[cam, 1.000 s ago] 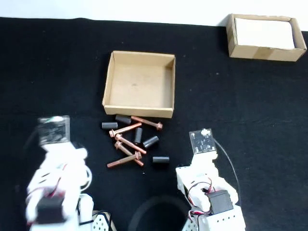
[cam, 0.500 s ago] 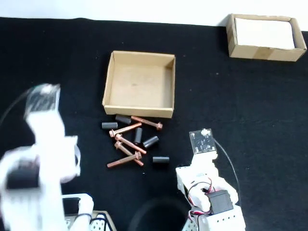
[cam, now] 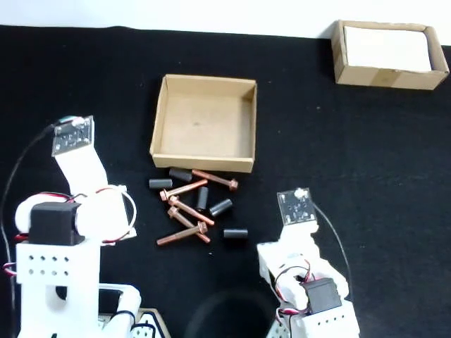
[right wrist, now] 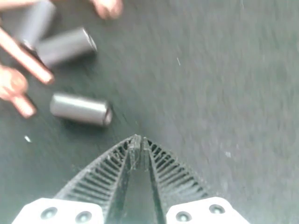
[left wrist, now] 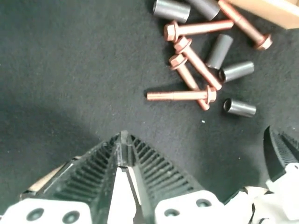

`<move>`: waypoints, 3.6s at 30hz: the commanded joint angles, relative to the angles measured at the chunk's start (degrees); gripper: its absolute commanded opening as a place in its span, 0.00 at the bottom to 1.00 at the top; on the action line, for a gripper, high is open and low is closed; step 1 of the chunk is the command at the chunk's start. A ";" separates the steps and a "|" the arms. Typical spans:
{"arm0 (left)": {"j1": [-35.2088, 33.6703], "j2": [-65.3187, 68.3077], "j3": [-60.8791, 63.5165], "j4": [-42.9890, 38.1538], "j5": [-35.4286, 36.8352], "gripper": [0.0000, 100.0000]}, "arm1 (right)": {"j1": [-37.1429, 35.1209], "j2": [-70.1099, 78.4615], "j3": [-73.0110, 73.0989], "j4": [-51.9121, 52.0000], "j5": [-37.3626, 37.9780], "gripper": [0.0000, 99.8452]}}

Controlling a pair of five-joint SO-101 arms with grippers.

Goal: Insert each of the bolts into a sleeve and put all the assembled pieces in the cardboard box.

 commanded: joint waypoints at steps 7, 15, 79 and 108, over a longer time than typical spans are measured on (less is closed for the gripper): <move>-3.56 0.13 2.07 -4.22 0.44 0.01 | 5.41 0.04 1.63 -9.45 -0.44 0.14; -8.92 8.22 2.15 -11.16 7.74 0.01 | 2.77 6.55 -17.36 9.45 2.02 0.28; -12.70 18.15 29.05 -45.10 18.99 0.45 | -17.71 119.60 -74.51 6.55 48.53 0.24; -12.26 17.89 35.56 -52.04 18.11 0.45 | -0.48 95.43 -105.36 33.63 29.98 0.01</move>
